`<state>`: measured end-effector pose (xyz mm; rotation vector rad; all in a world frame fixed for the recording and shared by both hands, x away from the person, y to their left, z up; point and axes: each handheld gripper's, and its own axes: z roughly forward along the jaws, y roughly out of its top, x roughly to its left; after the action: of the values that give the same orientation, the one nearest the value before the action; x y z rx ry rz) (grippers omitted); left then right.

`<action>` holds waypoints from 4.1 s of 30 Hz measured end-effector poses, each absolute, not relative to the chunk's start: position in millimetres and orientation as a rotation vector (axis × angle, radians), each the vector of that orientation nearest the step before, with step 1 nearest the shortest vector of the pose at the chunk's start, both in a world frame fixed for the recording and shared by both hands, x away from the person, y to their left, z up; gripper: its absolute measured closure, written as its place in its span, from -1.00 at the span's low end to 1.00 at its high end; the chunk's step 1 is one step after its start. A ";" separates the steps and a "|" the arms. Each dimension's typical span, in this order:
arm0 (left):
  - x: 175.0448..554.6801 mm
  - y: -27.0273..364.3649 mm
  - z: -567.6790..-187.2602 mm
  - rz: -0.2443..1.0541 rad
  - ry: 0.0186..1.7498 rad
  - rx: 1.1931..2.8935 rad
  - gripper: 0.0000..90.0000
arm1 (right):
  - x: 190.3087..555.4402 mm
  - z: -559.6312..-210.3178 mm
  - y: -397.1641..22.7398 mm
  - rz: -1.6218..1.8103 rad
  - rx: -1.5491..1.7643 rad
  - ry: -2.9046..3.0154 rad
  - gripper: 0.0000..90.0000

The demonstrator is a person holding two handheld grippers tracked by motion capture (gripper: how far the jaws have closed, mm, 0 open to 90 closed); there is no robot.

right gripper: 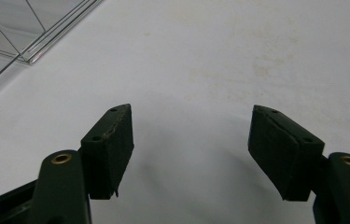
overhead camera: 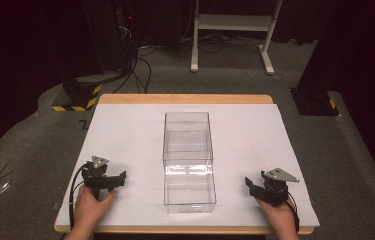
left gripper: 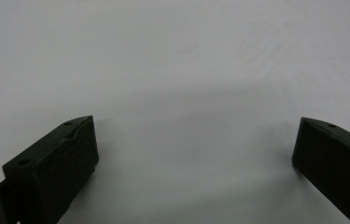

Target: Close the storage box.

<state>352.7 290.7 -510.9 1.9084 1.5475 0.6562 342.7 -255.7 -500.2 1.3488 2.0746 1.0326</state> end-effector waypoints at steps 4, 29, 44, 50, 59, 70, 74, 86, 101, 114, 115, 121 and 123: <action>352.7 290.7 -510.9 0.655 1.548 1.908 -0.99 | 342.1 -500.1 -256.0 1.037 1.355 2.067 -0.31; 352.8 290.8 -510.7 0.653 1.549 1.910 -0.99 | 338.1 -494.8 -255.5 1.056 1.326 2.057 -0.30; 352.8 290.9 -510.7 0.653 1.549 1.910 -0.99 | 329.6 -483.9 -248.1 1.091 1.281 2.064 -0.31; 352.7 290.8 -510.7 0.652 1.549 1.909 -0.99 | 326.9 -480.7 -245.5 1.102 1.266 2.066 -0.31; 352.8 290.9 -510.7 0.653 1.548 1.910 -0.99 | 321.2 -474.1 -237.4 1.134 1.247 2.076 -0.31; 352.8 290.8 -510.9 0.654 1.548 1.908 -0.99 | 312.5 -466.1 -226.0 1.167 1.187 2.099 -0.27; 352.8 290.8 -510.8 0.653 1.549 1.908 -0.99 | 309.1 -463.9 -221.3 1.170 1.159 2.104 -0.28; 352.8 290.8 -510.8 0.653 1.548 1.908 -0.99 | 302.3 -457.6 -210.6 1.205 1.100 2.124 -0.30; 352.8 290.8 -510.8 0.654 1.548 1.908 -0.99 | 287.2 -445.3 -196.8 1.267 1.035 2.141 -0.35; 352.8 290.8 -510.9 0.655 1.547 1.908 -0.99 | 271.9 -435.5 -183.8 1.327 0.970 2.149 -0.36; 352.8 290.8 -510.9 0.655 1.547 1.908 -0.99 | 271.3 -434.7 -183.8 1.327 0.966 2.148 -0.36; 352.8 290.8 -510.8 0.654 1.548 1.908 -0.99 | 265.3 -432.2 -180.3 1.351 0.946 2.153 -0.36; 352.8 290.8 -510.9 0.655 1.547 1.908 -0.99 | 264.6 -432.0 -179.5 1.354 0.937 2.155 -0.36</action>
<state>352.8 290.8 -510.9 1.9081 1.5474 0.6547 264.6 -179.5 -432.0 0.9370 2.1548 1.3543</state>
